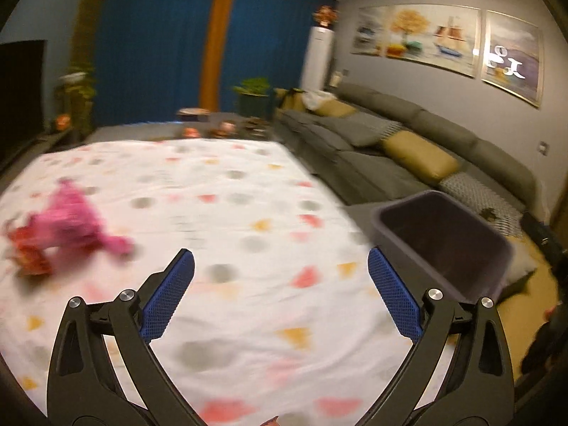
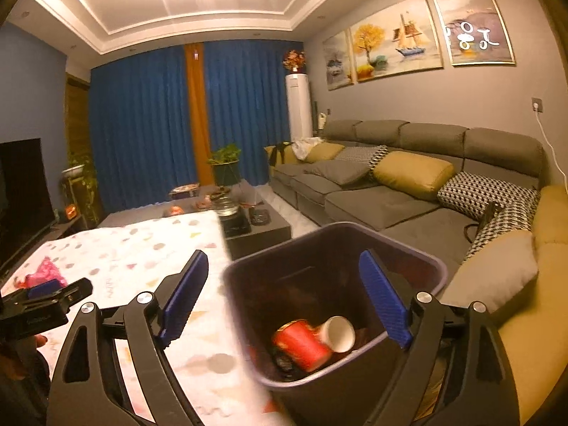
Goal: Collect trash
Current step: 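Move both open tools back toward the wrapper and pink bag, then grasp the red snack wrapper with the left tool while the right tool grasps the pink bag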
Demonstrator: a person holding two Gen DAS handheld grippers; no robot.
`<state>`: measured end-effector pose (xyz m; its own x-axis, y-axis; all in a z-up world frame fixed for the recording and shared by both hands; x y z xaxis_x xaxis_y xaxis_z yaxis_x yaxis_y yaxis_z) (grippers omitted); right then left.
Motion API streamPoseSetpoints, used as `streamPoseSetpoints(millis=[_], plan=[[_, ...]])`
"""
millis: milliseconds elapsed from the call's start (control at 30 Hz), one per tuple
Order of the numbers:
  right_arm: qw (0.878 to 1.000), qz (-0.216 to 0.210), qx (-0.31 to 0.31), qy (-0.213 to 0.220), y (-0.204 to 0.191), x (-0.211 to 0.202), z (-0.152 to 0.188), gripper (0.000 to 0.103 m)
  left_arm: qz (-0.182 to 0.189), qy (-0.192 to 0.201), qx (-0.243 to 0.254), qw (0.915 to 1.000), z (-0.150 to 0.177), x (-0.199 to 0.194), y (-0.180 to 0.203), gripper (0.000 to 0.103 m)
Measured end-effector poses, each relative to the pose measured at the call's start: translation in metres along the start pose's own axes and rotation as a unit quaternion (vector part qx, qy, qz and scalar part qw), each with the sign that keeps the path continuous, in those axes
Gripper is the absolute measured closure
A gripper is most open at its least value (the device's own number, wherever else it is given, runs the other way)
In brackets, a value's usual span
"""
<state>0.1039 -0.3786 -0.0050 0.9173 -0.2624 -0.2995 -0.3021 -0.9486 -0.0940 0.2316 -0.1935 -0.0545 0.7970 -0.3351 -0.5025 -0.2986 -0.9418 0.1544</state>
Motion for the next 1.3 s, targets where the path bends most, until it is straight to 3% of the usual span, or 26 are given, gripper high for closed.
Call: streamPoseSetpoints(millis=[167, 367, 500, 600, 833, 900, 1033, 1133, 1300], plan=[[0.999, -0.038, -0.011, 0.000, -0.043, -0.008, -0.001, 0.017, -0.084, 0.020, -0.013, 0.9962, 0.001, -0.033, -0.067, 0.007], [0.995, -0.095, -0.028, -0.014, -0.112, -0.006, 0.004, 0.017, -0.174, 0.025, -0.041, 0.9835, 0.009, -0.067, -0.159, 0.007], [0.990, -0.130, -0.042, -0.025, -0.158, -0.005, 0.013, 0.017, -0.217, 0.024, -0.058, 0.9742, 0.016, -0.078, -0.210, 0.007], [0.987, -0.151, -0.050, -0.039, -0.191, 0.002, 0.021, 0.017, -0.227, 0.014, -0.072, 0.9711, 0.018, -0.074, -0.237, 0.007], [0.978, -0.187, -0.066, -0.056, -0.251, 0.015, 0.028, 0.017, -0.221, -0.009, -0.088, 0.9712, 0.012, -0.047, -0.272, 0.007], [0.976, -0.198, -0.068, -0.059, -0.266, 0.020, 0.027, 0.017, -0.216, -0.015, -0.085, 0.9725, 0.011, -0.039, -0.276, 0.012], [0.971, -0.214, -0.079, -0.074, -0.301, 0.034, 0.031, 0.017, -0.168, -0.049, -0.110, 0.9784, 0.015, -0.019, -0.284, 0.041], [0.967, -0.222, -0.093, -0.083, -0.329, 0.046, 0.036, 0.017, -0.138, -0.053, -0.118, 0.9820, 0.016, -0.013, -0.287, 0.055], [0.960, -0.233, -0.115, -0.108, -0.377, 0.070, 0.050, 0.017, -0.118, -0.048, -0.134, 0.9828, 0.016, -0.016, -0.295, 0.069]])
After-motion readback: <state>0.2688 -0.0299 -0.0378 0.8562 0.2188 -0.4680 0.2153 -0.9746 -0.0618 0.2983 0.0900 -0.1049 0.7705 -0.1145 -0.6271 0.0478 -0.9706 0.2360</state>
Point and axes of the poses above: each gripper's, at about its wrist camera, not at the fingertips, and x roughly the way its jaws point, y to its right, z to its underside, the point moved 6 cm from there along x, roughly the way its jaws point
